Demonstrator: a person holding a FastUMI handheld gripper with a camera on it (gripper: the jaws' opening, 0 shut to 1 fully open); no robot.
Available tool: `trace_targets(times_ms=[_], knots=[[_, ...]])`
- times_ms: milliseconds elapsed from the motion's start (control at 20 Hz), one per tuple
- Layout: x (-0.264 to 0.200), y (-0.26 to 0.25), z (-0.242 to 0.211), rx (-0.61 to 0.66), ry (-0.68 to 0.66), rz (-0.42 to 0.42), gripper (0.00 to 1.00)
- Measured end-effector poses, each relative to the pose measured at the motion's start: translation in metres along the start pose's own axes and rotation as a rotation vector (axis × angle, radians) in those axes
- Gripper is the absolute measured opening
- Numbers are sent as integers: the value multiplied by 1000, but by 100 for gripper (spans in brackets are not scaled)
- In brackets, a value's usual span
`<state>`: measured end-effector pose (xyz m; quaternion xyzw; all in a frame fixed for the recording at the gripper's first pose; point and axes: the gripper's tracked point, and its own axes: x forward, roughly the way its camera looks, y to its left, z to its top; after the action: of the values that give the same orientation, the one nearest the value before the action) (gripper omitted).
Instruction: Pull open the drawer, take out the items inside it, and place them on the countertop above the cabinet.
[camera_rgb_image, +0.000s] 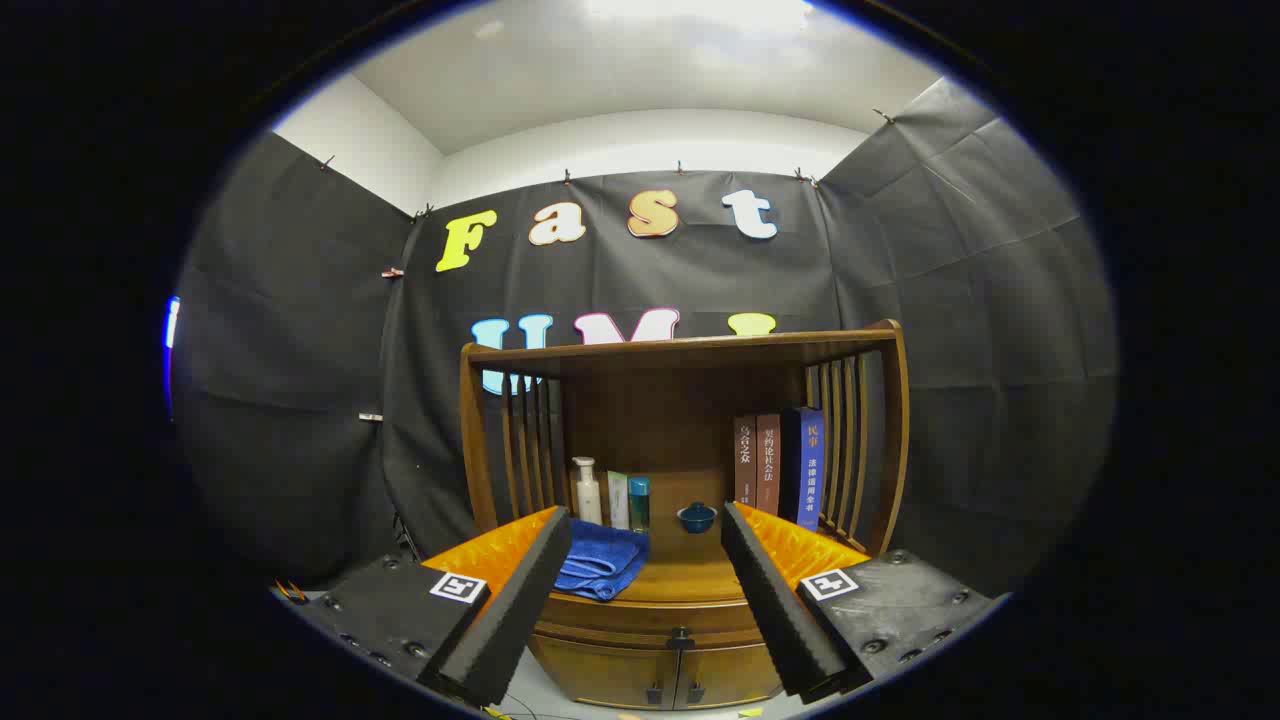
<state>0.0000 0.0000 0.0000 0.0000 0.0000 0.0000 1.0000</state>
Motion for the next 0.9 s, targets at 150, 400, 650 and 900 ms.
trace_targets(times_ms=[150, 400, 650, 900], knots=[[1, -1, -2, 3, -4, -4, 98], [3, 1, -3, 4, 1, 2, 98], [2, -6, -4, 5, 4, -13, 98], [4, -9, -8, 0, 18, -25, 98]])
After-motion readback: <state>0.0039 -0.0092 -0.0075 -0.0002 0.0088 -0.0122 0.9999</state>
